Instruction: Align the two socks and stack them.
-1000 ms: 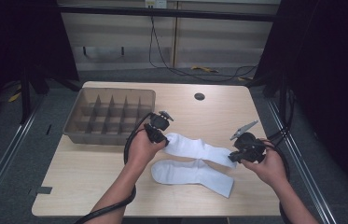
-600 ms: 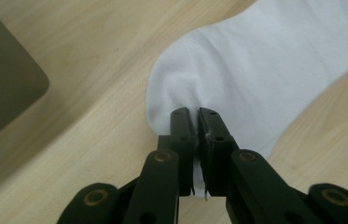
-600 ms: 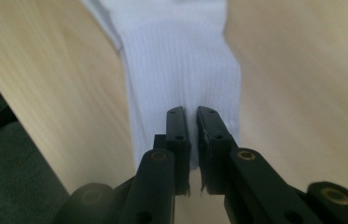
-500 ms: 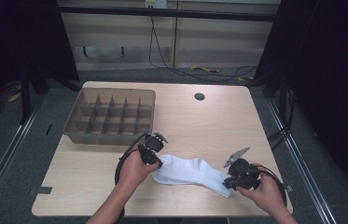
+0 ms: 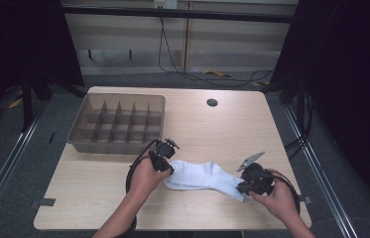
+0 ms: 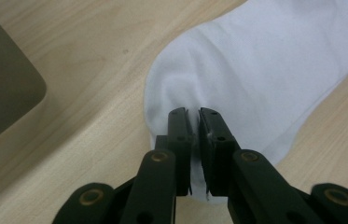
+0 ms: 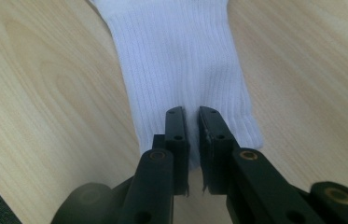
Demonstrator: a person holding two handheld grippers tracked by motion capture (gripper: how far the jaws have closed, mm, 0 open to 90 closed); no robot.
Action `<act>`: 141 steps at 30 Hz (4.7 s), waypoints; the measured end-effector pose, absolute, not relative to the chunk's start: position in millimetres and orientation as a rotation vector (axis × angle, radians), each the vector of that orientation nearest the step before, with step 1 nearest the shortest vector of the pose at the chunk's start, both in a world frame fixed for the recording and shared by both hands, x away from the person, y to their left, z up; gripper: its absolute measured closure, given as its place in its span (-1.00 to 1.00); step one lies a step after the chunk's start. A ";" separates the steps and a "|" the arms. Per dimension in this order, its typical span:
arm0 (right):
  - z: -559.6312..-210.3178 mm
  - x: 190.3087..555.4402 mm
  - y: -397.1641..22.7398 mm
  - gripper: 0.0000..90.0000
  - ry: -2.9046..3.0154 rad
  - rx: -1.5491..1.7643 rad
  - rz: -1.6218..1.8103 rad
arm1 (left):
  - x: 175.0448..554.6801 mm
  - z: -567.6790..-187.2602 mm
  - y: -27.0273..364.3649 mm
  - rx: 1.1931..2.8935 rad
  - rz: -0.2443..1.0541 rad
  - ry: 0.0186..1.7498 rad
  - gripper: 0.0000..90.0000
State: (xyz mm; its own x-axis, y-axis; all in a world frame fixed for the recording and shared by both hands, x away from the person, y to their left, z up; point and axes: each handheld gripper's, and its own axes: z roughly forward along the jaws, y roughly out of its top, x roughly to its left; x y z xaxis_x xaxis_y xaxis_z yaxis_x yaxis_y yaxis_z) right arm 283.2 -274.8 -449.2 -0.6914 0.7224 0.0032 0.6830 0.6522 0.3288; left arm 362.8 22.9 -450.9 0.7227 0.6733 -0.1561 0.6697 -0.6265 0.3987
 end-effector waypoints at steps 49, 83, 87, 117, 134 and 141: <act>-452.9 296.1 -271.7 0.58 2.738 1.172 0.416 | 359.7 -456.4 14.6 2.586 0.048 1.089 0.69; -456.3 298.2 -269.1 0.48 2.757 1.167 0.415 | 357.2 -434.3 18.5 2.540 0.025 1.119 1.00; -452.7 299.5 -269.9 0.41 2.755 1.177 0.441 | 357.1 -437.7 11.9 2.558 0.020 1.102 1.00; -459.4 300.8 -270.7 1.00 2.745 1.183 0.435 | 353.5 -431.3 9.5 2.595 0.047 1.141 1.00; -459.8 299.9 -270.2 1.00 2.740 1.180 0.435 | 348.3 -451.8 17.7 2.634 0.055 1.172 0.91; -460.0 299.7 -270.2 1.00 2.739 1.175 0.435 | 347.6 -447.8 22.5 2.619 0.055 1.171 0.74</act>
